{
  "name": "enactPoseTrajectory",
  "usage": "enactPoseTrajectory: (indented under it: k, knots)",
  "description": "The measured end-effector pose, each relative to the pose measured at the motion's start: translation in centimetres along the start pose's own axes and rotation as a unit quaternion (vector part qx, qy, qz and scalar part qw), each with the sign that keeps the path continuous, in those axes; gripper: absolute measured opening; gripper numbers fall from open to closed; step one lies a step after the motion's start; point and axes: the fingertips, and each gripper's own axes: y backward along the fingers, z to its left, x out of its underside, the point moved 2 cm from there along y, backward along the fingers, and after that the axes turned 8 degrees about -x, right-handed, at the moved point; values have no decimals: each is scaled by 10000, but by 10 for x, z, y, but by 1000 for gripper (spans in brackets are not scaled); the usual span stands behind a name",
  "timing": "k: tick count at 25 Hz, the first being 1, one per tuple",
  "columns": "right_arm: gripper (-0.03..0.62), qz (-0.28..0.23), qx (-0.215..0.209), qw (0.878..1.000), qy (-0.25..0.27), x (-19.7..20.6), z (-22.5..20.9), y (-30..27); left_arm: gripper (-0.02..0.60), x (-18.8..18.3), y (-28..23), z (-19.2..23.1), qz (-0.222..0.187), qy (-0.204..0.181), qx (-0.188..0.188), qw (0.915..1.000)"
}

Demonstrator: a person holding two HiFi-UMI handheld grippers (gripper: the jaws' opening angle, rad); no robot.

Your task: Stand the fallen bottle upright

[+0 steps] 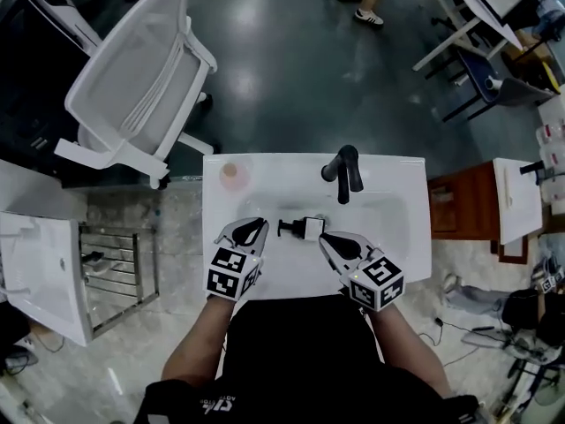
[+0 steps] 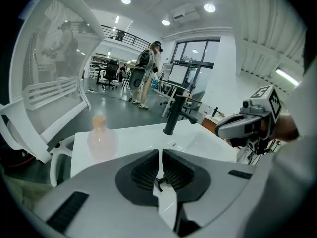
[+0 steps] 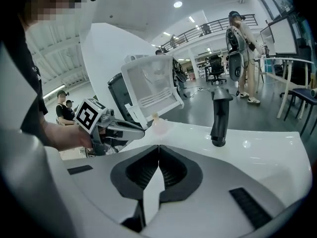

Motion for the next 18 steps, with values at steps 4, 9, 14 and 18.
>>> enactPoseTrajectory:
  k: [4,9,14,18]
  knots:
    - [31,324,-218,9991,133,6,-10,-31,37,8,-12,8,98,213,-57,9997]
    - [59,851,-618,9936,407,17,-19,-74,37,12,-26,19,167,422,-218,9987]
    - [92,1515,-850,9811,856,40,-35,-118,37,21,-34,32,194,645,-353,9971]
    - [117,2025,-946,9674,1191,62,-44,-149,37,32,-34,42,215,790,-460,9956]
